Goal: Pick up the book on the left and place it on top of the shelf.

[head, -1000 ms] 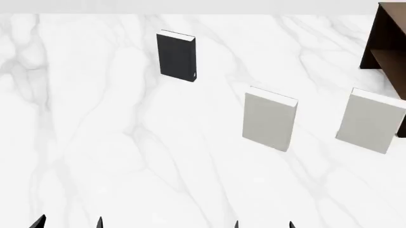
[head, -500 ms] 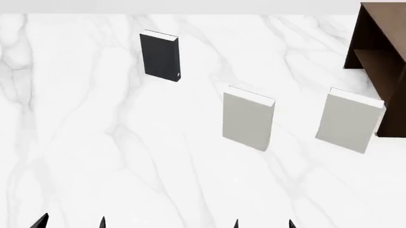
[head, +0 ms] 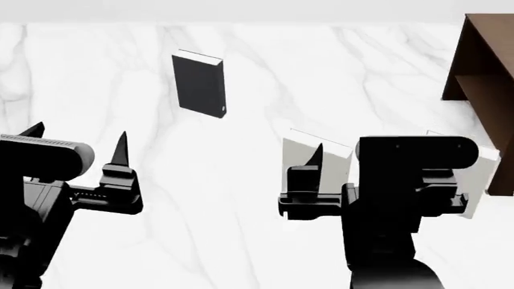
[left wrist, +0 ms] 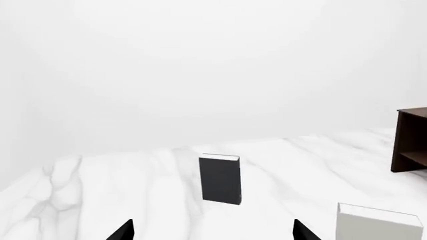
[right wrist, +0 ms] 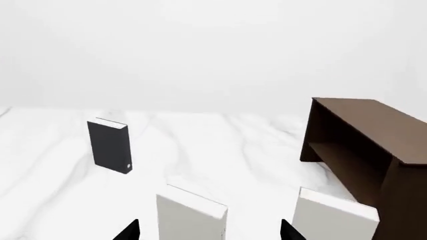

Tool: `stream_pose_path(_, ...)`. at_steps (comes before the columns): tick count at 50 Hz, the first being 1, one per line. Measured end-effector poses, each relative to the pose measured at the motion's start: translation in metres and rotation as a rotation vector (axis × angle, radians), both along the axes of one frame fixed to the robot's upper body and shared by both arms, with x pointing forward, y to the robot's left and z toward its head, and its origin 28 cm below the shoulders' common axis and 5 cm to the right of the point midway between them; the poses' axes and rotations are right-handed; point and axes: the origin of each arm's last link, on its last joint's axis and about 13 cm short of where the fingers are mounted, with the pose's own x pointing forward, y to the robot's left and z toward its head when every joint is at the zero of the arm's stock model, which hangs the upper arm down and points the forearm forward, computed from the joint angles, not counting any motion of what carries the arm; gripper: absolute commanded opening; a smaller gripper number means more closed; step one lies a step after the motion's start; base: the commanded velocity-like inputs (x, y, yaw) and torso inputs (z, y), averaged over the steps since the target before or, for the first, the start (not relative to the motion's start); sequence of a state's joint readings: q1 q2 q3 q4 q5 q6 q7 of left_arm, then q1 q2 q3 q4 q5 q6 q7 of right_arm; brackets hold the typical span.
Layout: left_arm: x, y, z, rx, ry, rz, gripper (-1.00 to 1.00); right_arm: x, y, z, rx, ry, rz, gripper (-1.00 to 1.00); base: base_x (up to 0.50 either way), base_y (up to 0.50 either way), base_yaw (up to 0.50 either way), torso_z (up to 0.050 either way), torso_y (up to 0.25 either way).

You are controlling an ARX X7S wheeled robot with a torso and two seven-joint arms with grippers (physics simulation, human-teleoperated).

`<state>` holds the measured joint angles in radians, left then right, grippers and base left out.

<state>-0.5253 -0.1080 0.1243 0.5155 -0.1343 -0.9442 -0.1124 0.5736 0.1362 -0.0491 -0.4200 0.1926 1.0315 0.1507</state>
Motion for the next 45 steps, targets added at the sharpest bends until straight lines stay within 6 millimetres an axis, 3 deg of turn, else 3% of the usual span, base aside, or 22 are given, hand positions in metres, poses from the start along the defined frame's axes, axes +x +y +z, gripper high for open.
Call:
stream_pose_path(14, 0.004, 0.001, 0.017, 0.010, -0.016, 0.010, 1.00, 0.003, -0.001, 0.019, -0.007, 0.009, 0.010, 1.00, 0.50, 0.00, 0.00, 0.000, 0.000)
stream_pose_path(45, 0.004, 0.002, 0.020, 0.015, -0.017, 0.015, 1.00, 0.004, -0.002, 0.022, -0.021, 0.023, 0.020, 1.00, 0.50, 0.00, 0.00, 0.000, 0.002)
